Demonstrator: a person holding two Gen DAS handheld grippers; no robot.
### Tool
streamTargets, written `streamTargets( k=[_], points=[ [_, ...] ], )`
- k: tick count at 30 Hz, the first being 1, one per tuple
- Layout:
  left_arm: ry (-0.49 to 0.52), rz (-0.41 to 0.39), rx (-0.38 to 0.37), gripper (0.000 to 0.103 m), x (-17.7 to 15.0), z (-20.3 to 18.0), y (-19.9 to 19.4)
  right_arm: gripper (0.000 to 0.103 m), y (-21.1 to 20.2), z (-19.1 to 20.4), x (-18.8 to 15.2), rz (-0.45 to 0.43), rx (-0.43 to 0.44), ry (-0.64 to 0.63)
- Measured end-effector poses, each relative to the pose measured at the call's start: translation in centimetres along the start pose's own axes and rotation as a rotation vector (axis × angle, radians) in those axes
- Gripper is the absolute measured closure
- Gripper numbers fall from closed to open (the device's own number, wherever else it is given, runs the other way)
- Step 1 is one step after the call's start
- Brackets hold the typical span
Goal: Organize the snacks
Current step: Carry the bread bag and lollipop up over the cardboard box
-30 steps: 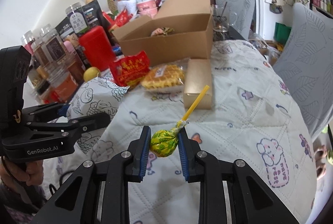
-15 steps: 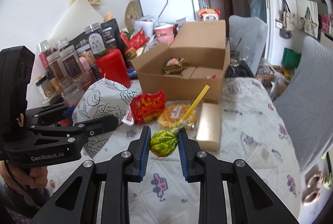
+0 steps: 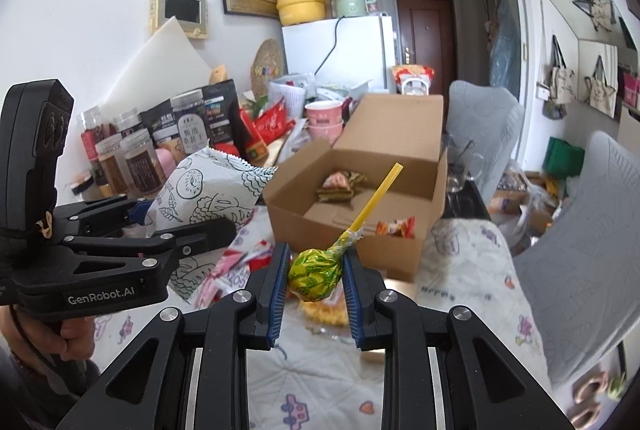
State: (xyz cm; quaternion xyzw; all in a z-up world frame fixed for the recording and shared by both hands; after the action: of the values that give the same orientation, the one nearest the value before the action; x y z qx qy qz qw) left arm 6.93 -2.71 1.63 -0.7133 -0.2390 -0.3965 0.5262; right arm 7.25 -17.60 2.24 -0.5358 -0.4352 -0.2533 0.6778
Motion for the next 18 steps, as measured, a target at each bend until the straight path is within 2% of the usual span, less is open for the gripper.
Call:
streamTargets(
  k=[9, 18],
  points=[
    [0.004, -0.035, -0.001, 0.047, 3.7, 1.2, 2.5, 0.077, 2.6, -1.3, 3.5, -0.037, -0.013, -0.028],
    [0.004, -0.056, 0.001, 0.047, 7.6, 3.1, 6.9, 0.077, 6.7, -2.8, 6.5, -0.058, -0.021, -0.028]
  ],
)
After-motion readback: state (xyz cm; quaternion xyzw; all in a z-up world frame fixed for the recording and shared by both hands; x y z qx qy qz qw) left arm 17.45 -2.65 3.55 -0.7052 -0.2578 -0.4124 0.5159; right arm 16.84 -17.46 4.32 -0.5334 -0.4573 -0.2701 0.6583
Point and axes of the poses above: each gripper's, at about its wrist camera, not at the fingertips, and y roughly the way its jaws point, z to its left, x to its top, the point moved 3 cm from there along y, roughly the way its jaws point, and after that the axes turned 5 degrees about -x, right-handed, at the moved point
